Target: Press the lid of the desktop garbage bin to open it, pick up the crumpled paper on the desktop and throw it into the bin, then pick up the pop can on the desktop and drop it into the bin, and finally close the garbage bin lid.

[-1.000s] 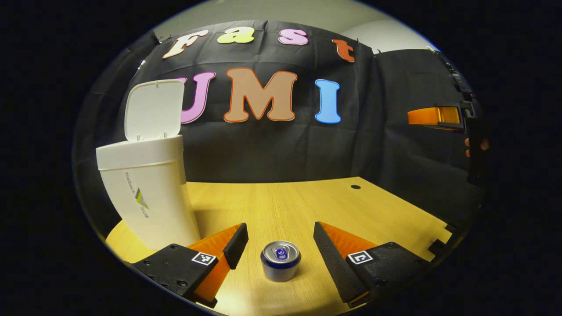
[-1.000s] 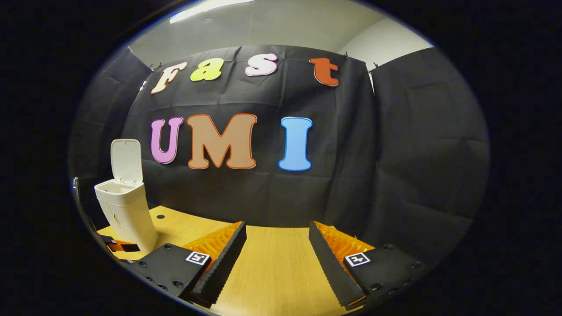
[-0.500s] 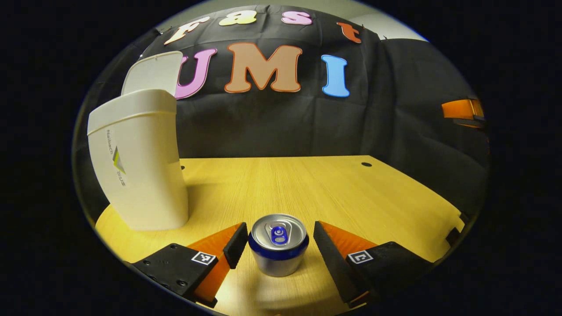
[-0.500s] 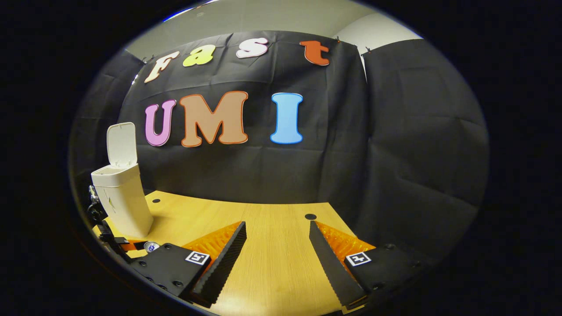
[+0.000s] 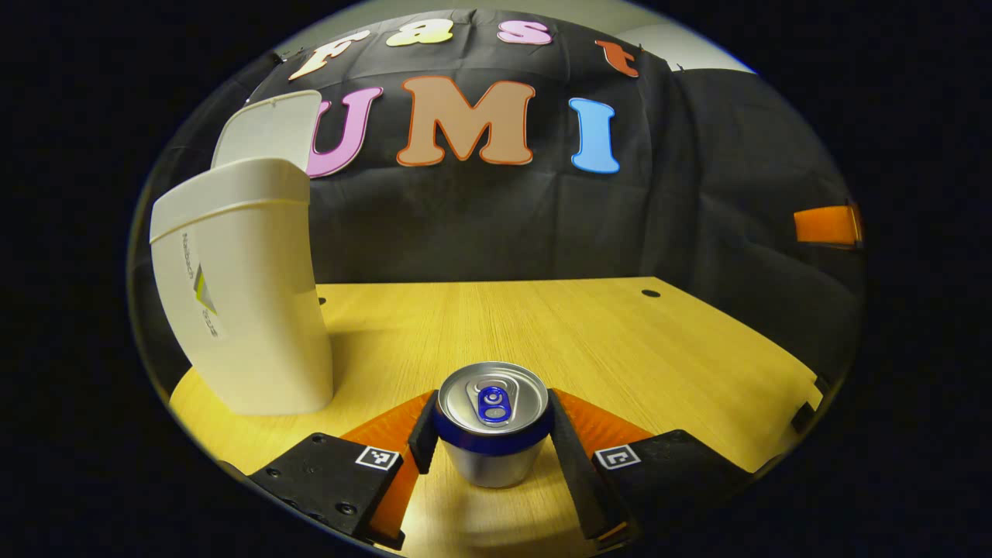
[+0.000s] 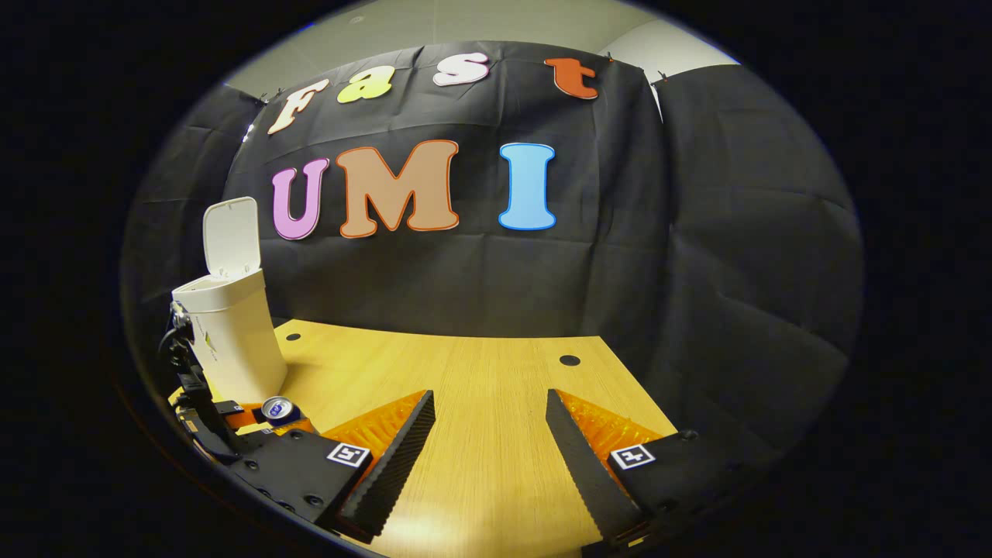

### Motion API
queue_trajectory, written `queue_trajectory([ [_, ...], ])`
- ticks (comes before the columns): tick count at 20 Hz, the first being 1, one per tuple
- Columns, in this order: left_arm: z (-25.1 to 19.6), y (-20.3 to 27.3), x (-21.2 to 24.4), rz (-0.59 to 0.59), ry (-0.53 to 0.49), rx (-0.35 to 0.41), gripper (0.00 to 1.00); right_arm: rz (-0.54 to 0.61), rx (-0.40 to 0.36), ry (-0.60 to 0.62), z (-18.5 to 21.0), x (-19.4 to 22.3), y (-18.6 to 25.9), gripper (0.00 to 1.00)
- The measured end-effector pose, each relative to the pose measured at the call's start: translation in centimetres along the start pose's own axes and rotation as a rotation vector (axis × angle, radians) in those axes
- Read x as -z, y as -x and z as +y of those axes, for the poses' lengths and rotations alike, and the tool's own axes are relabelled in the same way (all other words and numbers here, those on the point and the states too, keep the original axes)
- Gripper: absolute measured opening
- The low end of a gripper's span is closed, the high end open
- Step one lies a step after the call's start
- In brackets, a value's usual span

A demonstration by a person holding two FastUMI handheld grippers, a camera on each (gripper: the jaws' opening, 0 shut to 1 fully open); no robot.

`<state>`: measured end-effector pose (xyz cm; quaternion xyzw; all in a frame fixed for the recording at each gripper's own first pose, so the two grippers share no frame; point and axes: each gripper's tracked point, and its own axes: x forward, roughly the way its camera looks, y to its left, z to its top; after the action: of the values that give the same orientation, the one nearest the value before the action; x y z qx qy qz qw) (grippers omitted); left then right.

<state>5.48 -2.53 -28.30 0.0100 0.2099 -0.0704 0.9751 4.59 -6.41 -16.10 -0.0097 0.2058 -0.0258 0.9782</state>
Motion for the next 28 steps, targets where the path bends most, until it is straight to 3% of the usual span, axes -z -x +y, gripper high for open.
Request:
queue_trajectory([
  [4, 0.9, 1.2, -4.9, -0.061, 0.006, -0.008, 0.76, -0.025, -0.025, -0.018, 1.4, -1.4, 0.6, 1.0],
  [12, 6.0, 5.0, -16.0, -0.223, -0.022, -0.069, 0.76, -0.058, -0.069, -0.041, 4.0, -3.3, 2.9, 0.96],
  [21, 15.8, 6.7, -23.1, -0.306, -0.055, -0.213, 0.75, -0.021, -0.12, -0.032, 7.8, -1.3, 5.4, 0.96],
  [25, 18.7, 6.0, -25.1, -0.324, -0.019, -0.217, 0.75, -0.008, -0.108, -0.033, 8.8, -0.6, 6.2, 1.0],
  [28, 21.0, 5.8, -26.2, -0.34, -0.028, -0.248, 0.75, -0.015, -0.097, -0.03, 9.7, -0.8, 6.5, 0.97],
])
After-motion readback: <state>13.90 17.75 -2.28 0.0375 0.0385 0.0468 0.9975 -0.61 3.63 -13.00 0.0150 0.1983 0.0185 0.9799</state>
